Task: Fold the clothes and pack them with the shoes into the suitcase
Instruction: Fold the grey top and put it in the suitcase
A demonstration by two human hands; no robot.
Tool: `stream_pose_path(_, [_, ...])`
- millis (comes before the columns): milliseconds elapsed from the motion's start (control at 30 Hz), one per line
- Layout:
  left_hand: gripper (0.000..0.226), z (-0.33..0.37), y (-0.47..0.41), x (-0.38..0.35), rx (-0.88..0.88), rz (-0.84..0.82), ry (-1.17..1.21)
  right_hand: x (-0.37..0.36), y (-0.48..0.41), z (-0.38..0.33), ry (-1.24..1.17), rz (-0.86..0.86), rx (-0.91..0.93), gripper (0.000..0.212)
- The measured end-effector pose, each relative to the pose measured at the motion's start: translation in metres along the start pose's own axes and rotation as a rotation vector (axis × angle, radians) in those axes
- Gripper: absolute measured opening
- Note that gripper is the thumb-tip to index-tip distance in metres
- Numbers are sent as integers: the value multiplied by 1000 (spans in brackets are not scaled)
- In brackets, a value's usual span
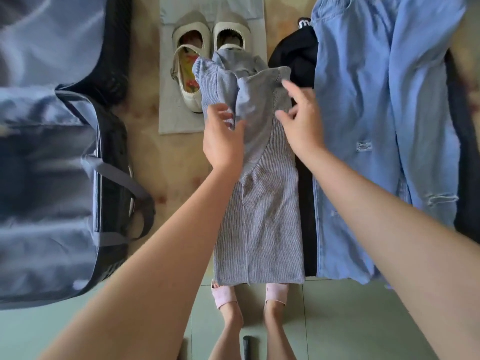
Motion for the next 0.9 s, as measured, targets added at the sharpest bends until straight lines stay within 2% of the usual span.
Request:
stream_pose_path(100, [38,5,-8,-4,-50,33,-68,-11,-32,-29,118,-81,92,55])
stream_pose_path(200, [35,5,-13,-8,-61,13,-79,-20,-53,-43,129,-96,77,21])
stream_pose_path(267, [24,6,-21,-8,-29,22,-79,-23,-63,-51,61,-64,51,8])
stream_pose_path(400, [14,12,-38,-6,-23,23,-65,-28,-68,-64,36,51,102,13])
stream_pose_path(500, [17,5,-39,-6,13,0,-57,-45,-60,-52,96,-47,55,31])
stream_pose_path(567, [25,-3,-33,-1,31,2,-18,-46,-50,-44,-3,-36,40,42])
stream_pose_path(633, [29,-13,-20,11,41,21,36,-34,-33,-36,-136,56,74,43])
stream_pose_path(733, [37,-44,16,32,88,-37,44,-16,14,-7,-159,127,17,38])
stream_pose_path(900, [46,-100,114,60,326,-249,-7,8,147,65,-21,32,-156,38])
Point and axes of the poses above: each hand's wrist, its own y-axis away from the middle knuckle, its own x-axis out of the back of the hand, z = x × y, the point moved 3 cm from there along -y, towards the middle knuckle, and after that the axes turned 4 degrees about -x, right-handed, at the moved point
